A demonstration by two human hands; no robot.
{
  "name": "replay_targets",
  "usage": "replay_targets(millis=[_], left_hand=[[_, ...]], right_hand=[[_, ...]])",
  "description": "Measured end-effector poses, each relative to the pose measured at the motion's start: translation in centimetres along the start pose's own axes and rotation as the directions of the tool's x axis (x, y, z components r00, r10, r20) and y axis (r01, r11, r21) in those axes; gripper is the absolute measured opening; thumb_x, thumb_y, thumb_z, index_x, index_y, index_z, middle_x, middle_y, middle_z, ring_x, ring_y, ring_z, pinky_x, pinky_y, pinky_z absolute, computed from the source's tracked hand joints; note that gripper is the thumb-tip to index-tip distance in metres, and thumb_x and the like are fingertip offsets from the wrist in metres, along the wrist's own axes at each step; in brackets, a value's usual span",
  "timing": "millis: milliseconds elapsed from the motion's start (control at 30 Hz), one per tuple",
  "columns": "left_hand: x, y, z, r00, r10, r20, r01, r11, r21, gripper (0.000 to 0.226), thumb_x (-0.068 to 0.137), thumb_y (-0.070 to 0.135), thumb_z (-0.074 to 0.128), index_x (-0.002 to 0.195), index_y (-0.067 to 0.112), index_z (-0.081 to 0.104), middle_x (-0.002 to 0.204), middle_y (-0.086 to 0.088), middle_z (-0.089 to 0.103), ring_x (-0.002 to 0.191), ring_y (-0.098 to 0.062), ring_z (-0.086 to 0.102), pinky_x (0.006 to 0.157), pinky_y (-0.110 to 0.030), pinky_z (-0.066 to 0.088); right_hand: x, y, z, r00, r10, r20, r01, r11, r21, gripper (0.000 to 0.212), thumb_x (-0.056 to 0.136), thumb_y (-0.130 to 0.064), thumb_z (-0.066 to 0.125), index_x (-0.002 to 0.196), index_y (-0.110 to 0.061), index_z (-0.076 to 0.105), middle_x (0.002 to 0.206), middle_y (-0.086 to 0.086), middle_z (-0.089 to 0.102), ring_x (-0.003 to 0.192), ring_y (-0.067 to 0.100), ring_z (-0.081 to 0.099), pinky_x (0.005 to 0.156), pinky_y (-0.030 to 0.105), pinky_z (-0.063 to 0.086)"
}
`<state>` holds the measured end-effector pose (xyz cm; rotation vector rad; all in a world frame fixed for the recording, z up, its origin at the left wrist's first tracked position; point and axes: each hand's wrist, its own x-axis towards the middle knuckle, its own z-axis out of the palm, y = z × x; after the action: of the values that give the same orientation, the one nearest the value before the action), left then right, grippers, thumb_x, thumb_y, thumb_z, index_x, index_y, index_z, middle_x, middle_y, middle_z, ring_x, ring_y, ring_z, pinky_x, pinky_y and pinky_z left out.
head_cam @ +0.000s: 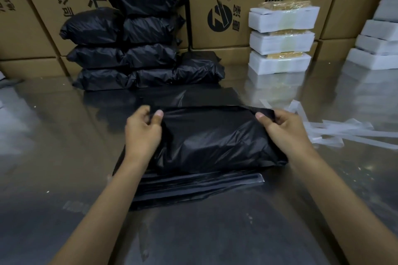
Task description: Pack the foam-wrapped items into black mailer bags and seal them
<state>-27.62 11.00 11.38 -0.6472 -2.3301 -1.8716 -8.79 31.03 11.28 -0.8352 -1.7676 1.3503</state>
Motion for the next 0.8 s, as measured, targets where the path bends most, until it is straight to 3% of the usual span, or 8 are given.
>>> replay_targets(millis=[67,133,233,367,467,567,667,800], left_hand=[[-0.6,-1.4,1.2,0.993,-0.025,0.113,-0.006,0.965,0.262,0.009,0.098,0.022,0.059,0.091,0.017,0.062,0.082,-0.003,0.067,0.081,-0.023,0.063,0.073,-0.032,0.044],[-1.2,-1.8,2.0,0.985,0.013,0.172,-0.091,0.887,0.452,0.011,0.101,0.024,0.053,0.095,0.017,0.06,0.079,-0.007,0.064,0.077,-0.028,0.06,0.066,-0.035,0.04],[-1.4,-1.8,2.4,0.972,0.089,0.219,-0.191,0.84,0.508,0.015,0.103,0.025,0.048,0.105,0.015,0.059,0.083,-0.01,0.063,0.078,-0.03,0.06,0.063,-0.036,0.04],[-1.0,-1.9,1.8,0.967,0.113,0.228,-0.194,0.907,0.374,0.01,0.1,0.024,0.054,0.092,0.02,0.058,0.069,-0.001,0.059,0.069,-0.02,0.058,0.055,-0.031,0.037],[-0.2,-1.6,0.8,0.991,0.048,0.122,-0.061,0.992,0.108,0.016,0.099,0.025,0.057,0.089,0.014,0.062,0.077,-0.005,0.067,0.075,-0.02,0.063,0.068,-0.033,0.047],[0.4,-0.9,-0.5,0.995,-0.04,0.088,0.059,0.972,-0.228,0.033,0.098,0.031,0.06,0.084,0.001,0.055,0.079,-0.01,0.059,0.076,-0.023,0.056,0.074,-0.037,0.045],[0.9,0.2,-1.4,0.992,-0.075,0.104,0.114,0.89,-0.442,0.034,0.092,0.039,0.065,0.078,0.009,0.059,0.085,-0.011,0.06,0.083,-0.025,0.058,0.081,-0.04,0.049],[1.0,-0.5,-0.5,0.985,-0.163,0.05,0.171,0.939,-0.297,0.031,0.094,0.031,0.065,0.078,0.005,0.063,0.071,-0.007,0.061,0.069,-0.019,0.058,0.068,-0.032,0.048]], right_hand=[[0.3,0.6,0.3,0.996,0.082,0.022,-0.082,0.997,-0.009,0.02,0.096,-0.026,0.067,0.078,-0.023,0.073,0.072,-0.008,0.075,0.077,0.014,0.072,0.067,0.026,0.057],[0.4,0.5,0.3,0.987,0.153,0.059,-0.153,0.988,-0.003,0.02,0.096,-0.03,0.066,0.081,-0.021,0.075,0.072,-0.007,0.076,0.07,0.01,0.072,0.056,0.019,0.055],[0.4,0.5,0.2,0.973,0.209,0.094,-0.21,0.978,-0.003,0.022,0.098,-0.031,0.064,0.088,-0.016,0.077,0.078,0.0,0.077,0.076,0.015,0.073,0.07,0.027,0.058],[0.0,0.3,0.2,0.994,0.087,0.067,-0.084,0.996,-0.039,0.022,0.1,-0.027,0.06,0.083,-0.02,0.072,0.07,-0.008,0.074,0.071,0.006,0.07,0.063,0.018,0.054],[-0.1,-0.2,-0.1,0.998,-0.017,-0.055,0.02,0.998,0.057,0.022,0.099,-0.029,0.062,0.079,-0.027,0.072,0.077,-0.009,0.075,0.078,0.009,0.071,0.067,0.021,0.055],[-0.3,-1.6,-0.6,0.996,-0.059,-0.068,0.071,0.976,0.207,0.015,0.095,-0.037,0.066,0.085,-0.034,0.077,0.084,-0.011,0.077,0.077,0.004,0.073,0.061,0.016,0.054],[0.0,-2.7,-0.9,1.0,0.009,-0.011,-0.006,0.968,0.251,0.022,0.082,-0.047,0.071,0.089,-0.027,0.078,0.085,-0.005,0.078,0.078,0.012,0.075,0.069,0.028,0.054],[1.1,-2.6,0.0,0.964,0.266,-0.014,-0.266,0.964,0.018,0.019,0.085,-0.032,0.071,0.081,-0.014,0.073,0.091,0.012,0.077,0.075,0.024,0.073,0.065,0.027,0.054]])
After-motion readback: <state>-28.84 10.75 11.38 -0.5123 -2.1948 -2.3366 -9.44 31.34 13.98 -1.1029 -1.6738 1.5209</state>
